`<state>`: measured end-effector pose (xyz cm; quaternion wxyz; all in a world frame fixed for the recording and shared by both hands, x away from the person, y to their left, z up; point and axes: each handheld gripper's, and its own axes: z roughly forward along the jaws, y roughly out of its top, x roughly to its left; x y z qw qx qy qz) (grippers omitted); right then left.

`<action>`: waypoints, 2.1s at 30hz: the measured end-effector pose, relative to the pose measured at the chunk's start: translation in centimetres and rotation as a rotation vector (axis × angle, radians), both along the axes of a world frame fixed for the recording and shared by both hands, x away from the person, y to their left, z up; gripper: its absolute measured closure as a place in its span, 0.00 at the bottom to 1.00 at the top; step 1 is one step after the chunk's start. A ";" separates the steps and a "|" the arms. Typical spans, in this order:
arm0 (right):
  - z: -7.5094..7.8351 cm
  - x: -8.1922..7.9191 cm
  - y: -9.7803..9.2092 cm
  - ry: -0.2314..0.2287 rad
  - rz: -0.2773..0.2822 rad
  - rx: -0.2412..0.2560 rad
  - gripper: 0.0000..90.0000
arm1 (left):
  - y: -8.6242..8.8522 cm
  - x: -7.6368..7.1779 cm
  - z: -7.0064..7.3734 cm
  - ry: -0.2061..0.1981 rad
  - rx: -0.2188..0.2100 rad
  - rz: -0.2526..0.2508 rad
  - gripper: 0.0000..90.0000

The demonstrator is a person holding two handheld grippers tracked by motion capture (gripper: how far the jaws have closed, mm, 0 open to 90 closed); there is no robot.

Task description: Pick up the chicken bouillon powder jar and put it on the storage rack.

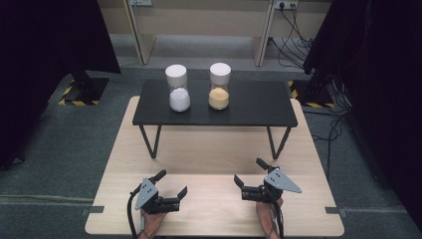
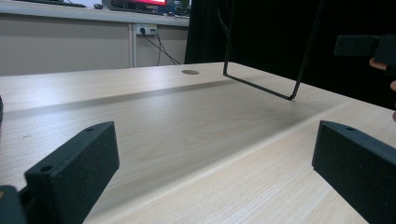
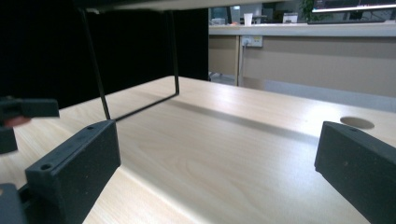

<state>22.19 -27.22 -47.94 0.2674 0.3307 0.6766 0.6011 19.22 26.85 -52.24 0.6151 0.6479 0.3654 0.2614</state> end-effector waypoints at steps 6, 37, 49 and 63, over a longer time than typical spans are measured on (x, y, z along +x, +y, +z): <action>-1.3 0.2 0.0 0.037 0.016 -0.010 0.00 | -0.1 0.0 0.0 -0.001 0.004 0.002 0.00; -2.2 -0.3 0.4 0.011 0.006 -0.043 0.00 | -0.5 -0.3 0.2 -0.010 0.039 0.008 0.00; -2.3 -0.3 0.4 0.014 0.002 -0.039 0.00 | -0.5 -0.3 0.2 -0.010 0.037 0.012 0.00; -2.2 -0.3 0.5 0.018 -0.008 -0.045 0.00 | -0.6 -0.4 0.3 -0.010 0.040 0.012 0.00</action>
